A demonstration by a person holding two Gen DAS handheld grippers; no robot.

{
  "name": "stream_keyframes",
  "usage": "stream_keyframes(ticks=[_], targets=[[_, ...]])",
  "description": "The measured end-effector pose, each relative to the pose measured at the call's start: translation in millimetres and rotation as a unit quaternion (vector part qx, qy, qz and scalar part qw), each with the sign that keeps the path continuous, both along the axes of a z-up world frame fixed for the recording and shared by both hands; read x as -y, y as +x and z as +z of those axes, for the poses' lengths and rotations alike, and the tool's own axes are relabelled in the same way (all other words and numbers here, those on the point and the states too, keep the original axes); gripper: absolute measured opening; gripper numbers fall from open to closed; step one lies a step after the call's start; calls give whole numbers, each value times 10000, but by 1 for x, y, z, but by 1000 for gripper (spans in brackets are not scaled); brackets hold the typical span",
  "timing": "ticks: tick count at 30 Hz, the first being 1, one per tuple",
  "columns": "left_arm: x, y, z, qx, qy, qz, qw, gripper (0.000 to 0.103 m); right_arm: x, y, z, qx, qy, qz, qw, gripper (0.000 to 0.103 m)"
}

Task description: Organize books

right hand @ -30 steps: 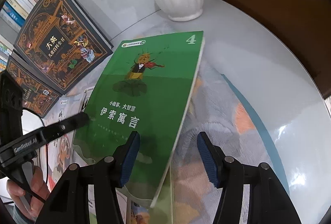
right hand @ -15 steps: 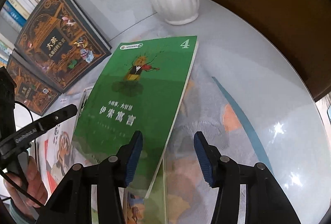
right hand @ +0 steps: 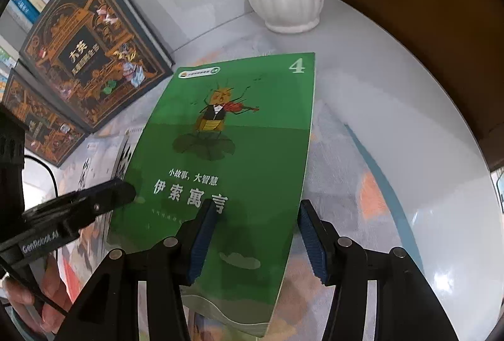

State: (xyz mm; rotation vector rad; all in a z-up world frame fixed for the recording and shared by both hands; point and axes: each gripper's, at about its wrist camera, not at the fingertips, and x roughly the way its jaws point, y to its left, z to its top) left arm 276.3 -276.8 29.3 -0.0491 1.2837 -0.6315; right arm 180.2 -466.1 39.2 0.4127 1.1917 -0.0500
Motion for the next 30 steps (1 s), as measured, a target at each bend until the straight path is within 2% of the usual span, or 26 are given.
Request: stream_keyframes(ticks=[4,7,10,12,15,17,19,21,23,27,30], targets=[[-9,-47,4,-5,117,-75,9999,28,-11,-35,6,-98,-135,257,9995,53],[-22,-98,6,-16,233,-38,9997,28,-23,-78,8,-234,-75,448,9987,53],[-44,-158,4,-197,251,157,9994,28,-39,-127,6,-384,-10,650,9971,53],[-63,-203,-3,-481,182,329,9981,28,-53,-159,2,-472,-58,820,9955,53],[-83,-256,-18,-930,-158,651,9934,28,-74,-200,1,-416,-301,1117,9924,61],[-94,-283,-19,-954,-315,943,9905,28,-86,-210,1,-449,-435,1413,9880,63],[-96,-293,-17,-895,-262,1002,9906,28,-89,-213,1,-514,-284,1516,9867,63],[-97,-302,-14,-790,-150,1027,9914,28,-82,-217,0,-572,77,1397,9885,63],[-100,-303,-14,-772,-133,1149,9903,28,-74,-221,-1,-606,215,1272,9898,63],[-115,-311,-15,-857,-223,1380,9865,28,-69,-234,0,-609,234,1160,9911,62],[-114,-321,-14,-880,-194,1284,9876,28,-79,-244,2,-576,35,1345,9892,61]])
